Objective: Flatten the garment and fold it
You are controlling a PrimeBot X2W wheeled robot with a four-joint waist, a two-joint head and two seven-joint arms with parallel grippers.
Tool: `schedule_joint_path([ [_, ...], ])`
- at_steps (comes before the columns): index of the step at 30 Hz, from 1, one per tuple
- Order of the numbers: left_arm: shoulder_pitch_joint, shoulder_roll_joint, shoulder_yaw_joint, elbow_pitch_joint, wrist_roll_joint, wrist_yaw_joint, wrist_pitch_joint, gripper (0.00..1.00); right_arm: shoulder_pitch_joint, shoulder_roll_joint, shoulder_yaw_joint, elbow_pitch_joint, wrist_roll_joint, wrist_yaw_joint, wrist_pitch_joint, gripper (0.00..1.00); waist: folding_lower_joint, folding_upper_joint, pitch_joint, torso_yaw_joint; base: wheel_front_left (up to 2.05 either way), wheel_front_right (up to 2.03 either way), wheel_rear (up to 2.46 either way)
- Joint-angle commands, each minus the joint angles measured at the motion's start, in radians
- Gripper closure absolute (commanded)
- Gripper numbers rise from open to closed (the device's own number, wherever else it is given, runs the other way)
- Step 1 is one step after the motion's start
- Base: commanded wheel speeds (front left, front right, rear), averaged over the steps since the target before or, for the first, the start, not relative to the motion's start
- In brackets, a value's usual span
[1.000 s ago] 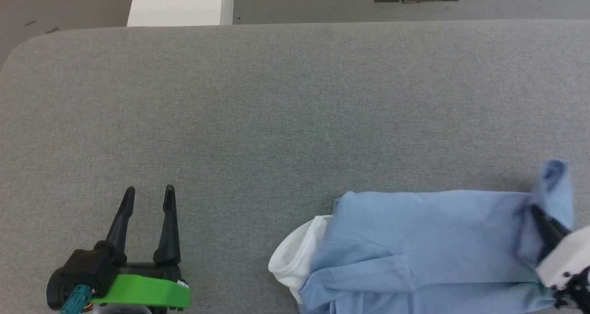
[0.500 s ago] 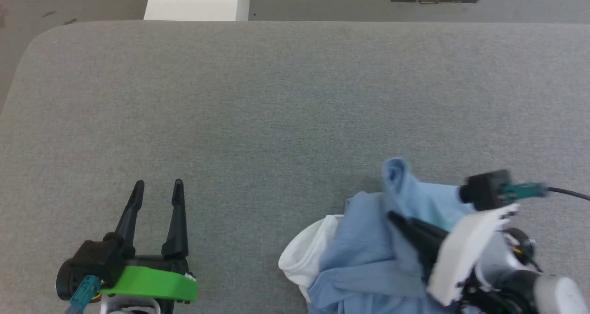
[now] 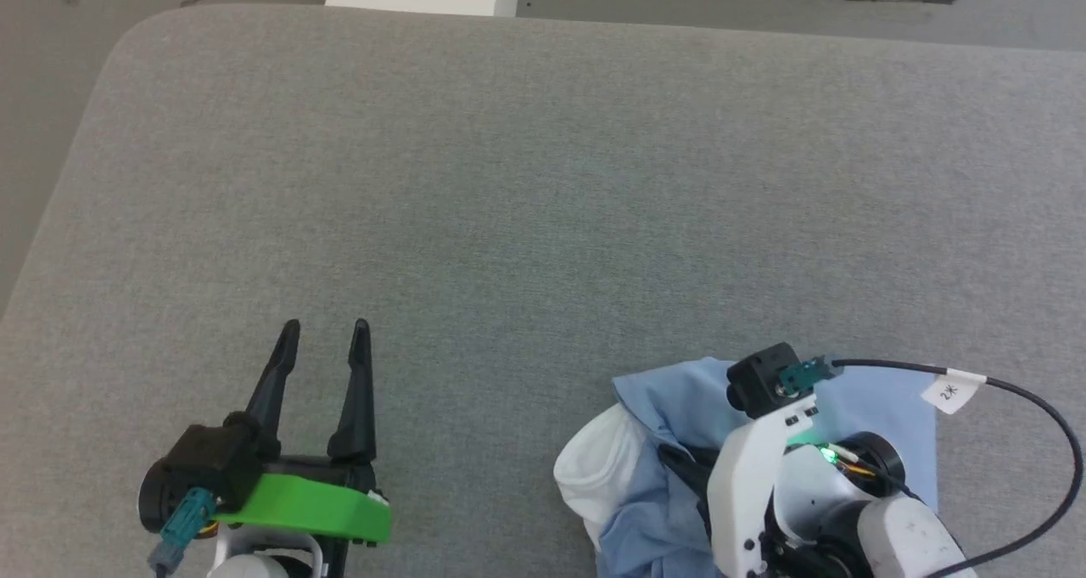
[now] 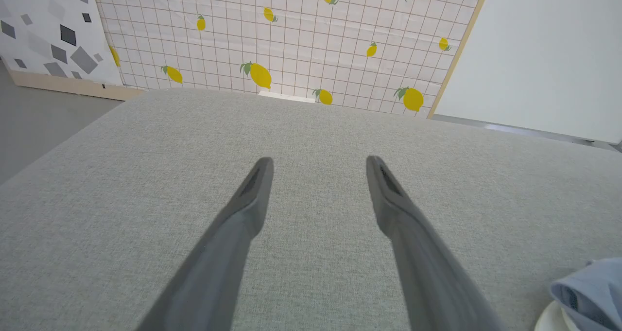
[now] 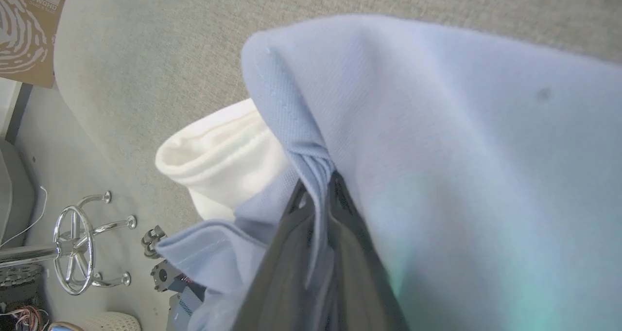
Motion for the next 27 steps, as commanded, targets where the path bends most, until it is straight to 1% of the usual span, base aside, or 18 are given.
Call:
schedule_joint_path([
  [1,-0.021,-0.003,-0.002,0.006,-0.006,-0.008,-0.01,0.0,-0.016,0.0,-0.008,0.035,-0.023,-0.002,-0.013,0.73,0.0,0.0,-0.001,0.012,0.0,0.0,0.0],
  [2,-0.023,-0.003,-0.003,0.009,-0.007,-0.008,-0.01,0.0,-0.02,0.002,-0.008,0.048,-0.033,-0.002,-0.024,0.35,0.0,0.0,-0.002,0.014,0.0,0.0,0.0],
  [3,-0.024,-0.002,-0.004,0.013,-0.007,-0.008,-0.011,0.0,-0.025,0.004,-0.006,0.059,-0.036,-0.002,-0.033,0.0,0.0,0.0,-0.006,0.015,0.0,0.0,0.0],
  [6,-0.019,0.0,-0.003,0.019,-0.008,-0.006,-0.012,0.0,-0.032,0.01,-0.007,0.054,0.0,-0.002,-0.028,0.0,0.0,0.0,-0.02,0.007,0.0,0.0,0.0],
  [10,-0.007,0.004,-0.003,0.022,-0.013,-0.005,-0.011,0.0,-0.031,0.013,-0.035,-0.034,0.064,-0.002,0.015,0.0,0.0,0.0,-0.039,-0.015,0.0,0.0,0.0],
  [12,0.0,0.005,-0.001,0.019,-0.016,-0.002,-0.011,0.0,-0.022,0.014,-0.083,-0.1,0.089,-0.002,0.022,0.0,0.0,0.0,-0.048,-0.028,0.0,0.0,0.0],
  [14,0.008,0.009,0.003,0.015,-0.018,0.001,-0.01,0.0,-0.012,0.012,-0.145,-0.172,0.095,-0.002,0.004,0.0,0.0,0.0,-0.054,-0.043,0.0,0.0,0.0],
  [18,0.017,0.018,0.011,0.001,-0.019,0.007,-0.011,0.0,0.035,-0.013,-0.291,-0.274,0.029,-0.002,-0.1,0.0,0.0,0.0,-0.056,-0.074,0.0,0.0,0.0],
  [22,0.024,0.021,0.012,-0.009,-0.022,0.011,-0.01,0.0,0.138,-0.007,-0.413,-0.281,-0.014,-0.002,-0.167,0.0,0.0,0.0,-0.053,-0.096,0.0,0.0,0.0],
  [24,0.029,0.024,0.013,-0.013,-0.024,0.013,-0.008,0.0,0.189,0.002,-0.446,-0.268,-0.014,-0.002,-0.187,0.0,0.0,0.0,-0.05,-0.108,0.0,0.0,0.0],
  [27,0.034,0.029,0.014,-0.019,-0.025,0.015,-0.003,0.0,0.248,0.01,-0.445,-0.238,0.002,-0.002,-0.2,0.0,0.0,0.0,-0.046,-0.118,0.0,0.0,0.0],
])
